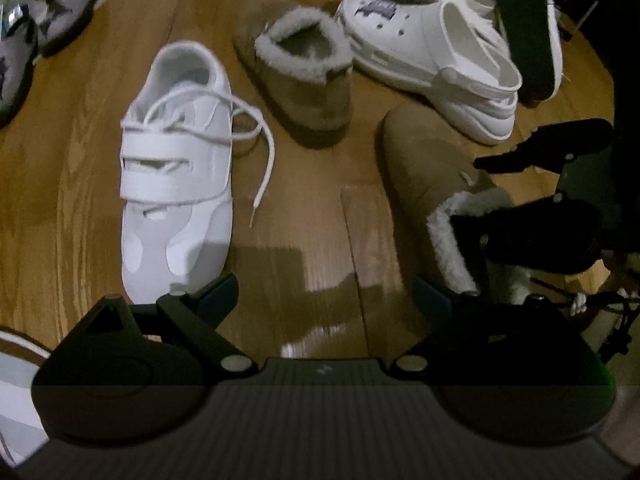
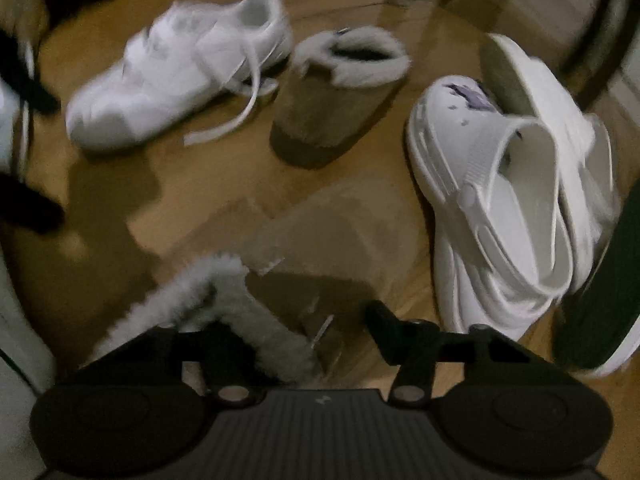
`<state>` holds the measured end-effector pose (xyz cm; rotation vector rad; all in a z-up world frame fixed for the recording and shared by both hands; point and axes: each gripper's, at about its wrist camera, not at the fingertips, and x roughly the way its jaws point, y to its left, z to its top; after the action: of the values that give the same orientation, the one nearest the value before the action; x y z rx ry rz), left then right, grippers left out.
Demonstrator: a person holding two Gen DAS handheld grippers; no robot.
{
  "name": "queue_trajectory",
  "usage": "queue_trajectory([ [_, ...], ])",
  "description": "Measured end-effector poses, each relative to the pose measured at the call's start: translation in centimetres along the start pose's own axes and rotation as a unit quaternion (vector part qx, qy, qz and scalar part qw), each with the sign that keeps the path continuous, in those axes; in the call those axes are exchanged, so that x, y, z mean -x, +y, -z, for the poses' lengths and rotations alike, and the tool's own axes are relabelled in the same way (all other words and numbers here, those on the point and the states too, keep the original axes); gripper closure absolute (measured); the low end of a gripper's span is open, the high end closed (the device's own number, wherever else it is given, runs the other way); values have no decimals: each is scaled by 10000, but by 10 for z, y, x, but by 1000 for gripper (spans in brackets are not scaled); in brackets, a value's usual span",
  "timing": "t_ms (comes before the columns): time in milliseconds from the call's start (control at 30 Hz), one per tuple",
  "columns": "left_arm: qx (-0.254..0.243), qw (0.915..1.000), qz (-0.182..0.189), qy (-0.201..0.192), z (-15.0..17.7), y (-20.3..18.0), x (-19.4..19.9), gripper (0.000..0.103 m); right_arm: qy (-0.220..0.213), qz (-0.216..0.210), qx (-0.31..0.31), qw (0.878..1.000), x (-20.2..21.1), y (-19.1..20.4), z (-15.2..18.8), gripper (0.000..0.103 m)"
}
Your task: Organize scattered shoes
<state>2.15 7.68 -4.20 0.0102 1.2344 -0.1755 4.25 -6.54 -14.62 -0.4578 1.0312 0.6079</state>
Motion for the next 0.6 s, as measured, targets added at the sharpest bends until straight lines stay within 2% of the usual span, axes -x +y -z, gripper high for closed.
queue_trajectory([
  [100, 32, 10000, -64, -42, -2, 1, 4, 8, -193, -417, -985, 9941, 3, -28, 8, 80],
  [167, -17, 9999, -88, -61, -2, -1, 4, 8, -234, -921, -1962, 9760, 3, -54, 16, 80],
  [267, -156, 9998, -126, -54, -1, -6, 3, 8, -391, -1190, -2823, 9511, 9, -72, 30, 84],
  [367, -217, 9997, -87, -52, 0, -10, 3, 8, -495, -1677, -4043, 8978, 10, -95, 53, 86],
  [433, -223, 9997, -66, -54, 0, -11, 3, 8, -541, -2020, -4709, 8570, 7, -104, 67, 86],
  [467, -246, 9997, -61, -50, 0, -12, 3, 8, -528, -2352, -5263, 8154, 2, -108, 80, 86],
  [533, -263, 9996, -62, -44, 1, -14, 2, 8, -431, -2726, -5730, 7717, -10, -108, 92, 86],
  [567, -268, 9996, -117, -33, 1, -14, 2, 8, -386, -2881, -5916, 7520, -15, -107, 97, 86],
  [600, -273, 9995, -186, -20, 1, -14, 2, 8, -338, -2946, -5963, 7460, -19, -105, 98, 86],
])
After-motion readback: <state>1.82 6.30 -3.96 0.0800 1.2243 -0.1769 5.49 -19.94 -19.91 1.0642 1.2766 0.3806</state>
